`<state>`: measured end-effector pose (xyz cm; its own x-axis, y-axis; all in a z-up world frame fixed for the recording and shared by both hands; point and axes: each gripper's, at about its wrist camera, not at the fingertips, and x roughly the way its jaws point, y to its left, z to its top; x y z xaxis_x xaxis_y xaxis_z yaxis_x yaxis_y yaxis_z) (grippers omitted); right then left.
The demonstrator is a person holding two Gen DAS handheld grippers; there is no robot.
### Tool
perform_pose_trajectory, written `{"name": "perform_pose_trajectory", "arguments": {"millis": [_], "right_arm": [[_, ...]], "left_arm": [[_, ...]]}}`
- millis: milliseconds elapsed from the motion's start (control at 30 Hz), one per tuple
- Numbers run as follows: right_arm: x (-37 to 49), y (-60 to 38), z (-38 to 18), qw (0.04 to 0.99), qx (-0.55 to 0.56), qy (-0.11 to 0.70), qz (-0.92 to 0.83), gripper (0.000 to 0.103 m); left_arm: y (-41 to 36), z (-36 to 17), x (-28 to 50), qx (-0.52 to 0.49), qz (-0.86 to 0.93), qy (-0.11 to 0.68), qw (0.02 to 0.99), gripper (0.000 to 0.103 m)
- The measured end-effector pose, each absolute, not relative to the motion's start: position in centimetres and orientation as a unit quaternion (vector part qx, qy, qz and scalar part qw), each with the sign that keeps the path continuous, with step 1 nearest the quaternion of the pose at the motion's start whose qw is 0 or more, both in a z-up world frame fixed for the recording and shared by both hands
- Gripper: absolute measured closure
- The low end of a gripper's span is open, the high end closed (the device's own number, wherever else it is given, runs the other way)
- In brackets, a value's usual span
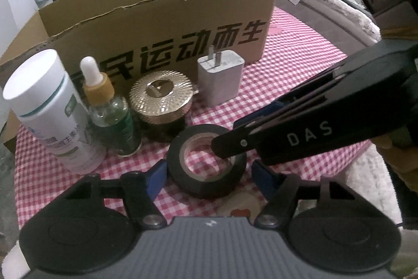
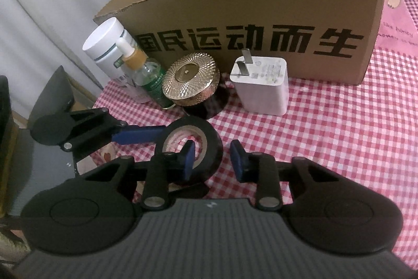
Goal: Organize rigid objects
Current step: 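Close the right tool on the rim of the black tape roll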
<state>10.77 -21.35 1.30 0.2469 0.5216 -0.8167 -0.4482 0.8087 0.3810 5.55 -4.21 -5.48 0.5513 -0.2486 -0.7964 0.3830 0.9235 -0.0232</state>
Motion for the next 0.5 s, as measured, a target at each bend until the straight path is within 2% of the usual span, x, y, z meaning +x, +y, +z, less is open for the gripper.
{"name": "perform_pose_trajectory", "arguments": {"millis": [233,500], "right_arm": [[9.4,-23.1,1.6,0.792,0.035,0.534,0.295,0.075],[8.1,-24.4,1.2,0.805,0.03,0.519,0.286,0.075]], "left_arm": [[-5.5,-5.3,4.8,0.072,-0.218,0.437,0.87,0.032],[-6.9,-5.6,4.6,0.113,-0.214,0.428,0.871,0.031]]}}
